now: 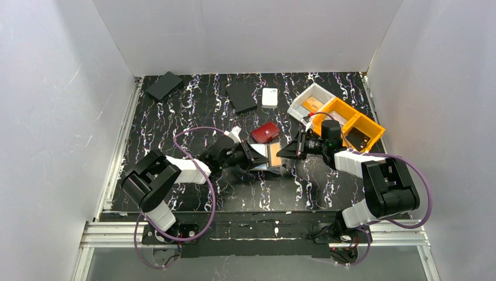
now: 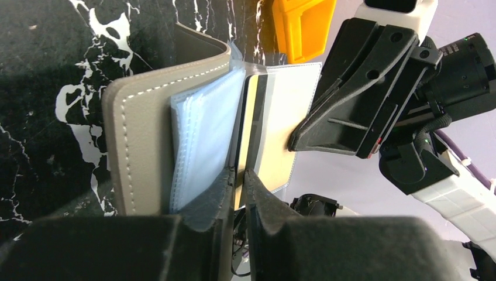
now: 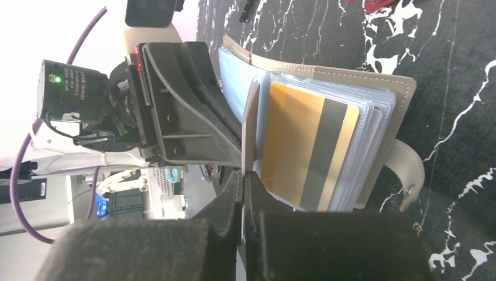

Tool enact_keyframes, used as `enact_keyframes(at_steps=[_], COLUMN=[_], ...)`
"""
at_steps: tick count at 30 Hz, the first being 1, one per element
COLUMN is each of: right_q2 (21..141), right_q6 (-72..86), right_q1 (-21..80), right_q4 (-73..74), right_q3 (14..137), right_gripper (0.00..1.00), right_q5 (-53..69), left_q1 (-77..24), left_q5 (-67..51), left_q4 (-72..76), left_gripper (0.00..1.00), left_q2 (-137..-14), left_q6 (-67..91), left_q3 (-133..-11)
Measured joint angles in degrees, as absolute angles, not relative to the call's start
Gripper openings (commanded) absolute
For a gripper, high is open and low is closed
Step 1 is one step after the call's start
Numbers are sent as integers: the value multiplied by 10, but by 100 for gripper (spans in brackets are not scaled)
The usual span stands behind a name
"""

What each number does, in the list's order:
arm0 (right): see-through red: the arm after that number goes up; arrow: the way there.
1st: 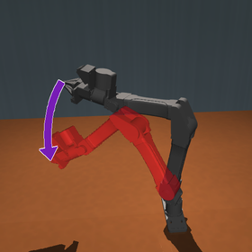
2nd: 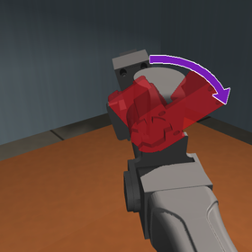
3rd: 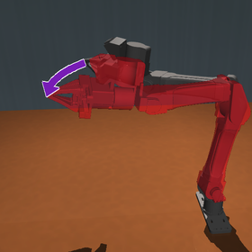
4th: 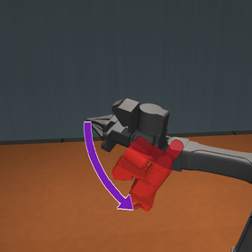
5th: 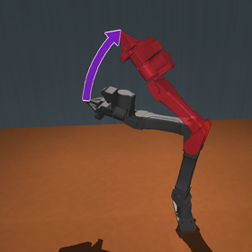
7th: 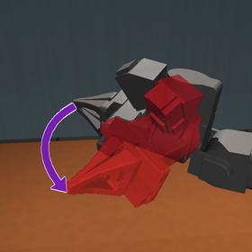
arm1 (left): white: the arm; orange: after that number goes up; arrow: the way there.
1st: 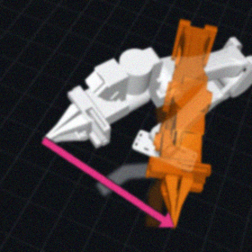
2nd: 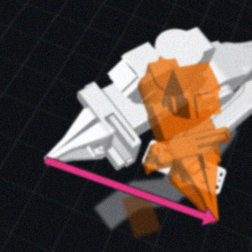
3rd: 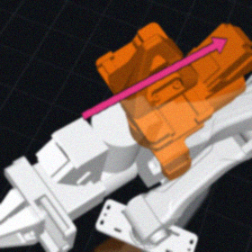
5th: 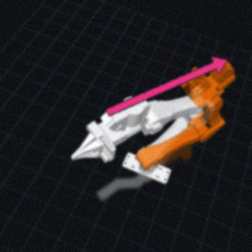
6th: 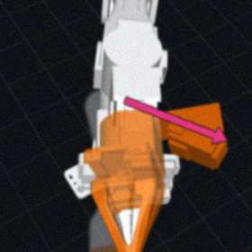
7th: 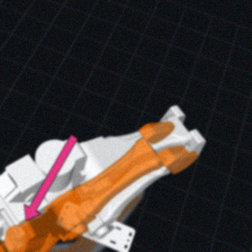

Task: Take the credit cards out of the card holder
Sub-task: Remove the credit card from the card holder.

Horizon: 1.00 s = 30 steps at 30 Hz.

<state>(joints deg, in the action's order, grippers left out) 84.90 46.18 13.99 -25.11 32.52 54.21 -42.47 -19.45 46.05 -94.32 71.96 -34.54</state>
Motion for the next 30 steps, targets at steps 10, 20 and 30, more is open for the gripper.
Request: enact_keyframes(at_steps=[10,20,30], right_q2=[849,858,906], right_q6=[420,368,344], right_q1=[140,142,147], right_q4=[-209,-164,-147], right_q3=[332,339,340], right_gripper=[6,30,28], right_q5=[524,505,501], left_q1=[-425,-423,-411], left_q5=[-193,-201,-224], left_q4=[449,494,563], left_gripper=[0,0,0], left_q2=[-943,-943,-1003], left_q6=[717,711,715], left_q3=[-345,-332,-319])
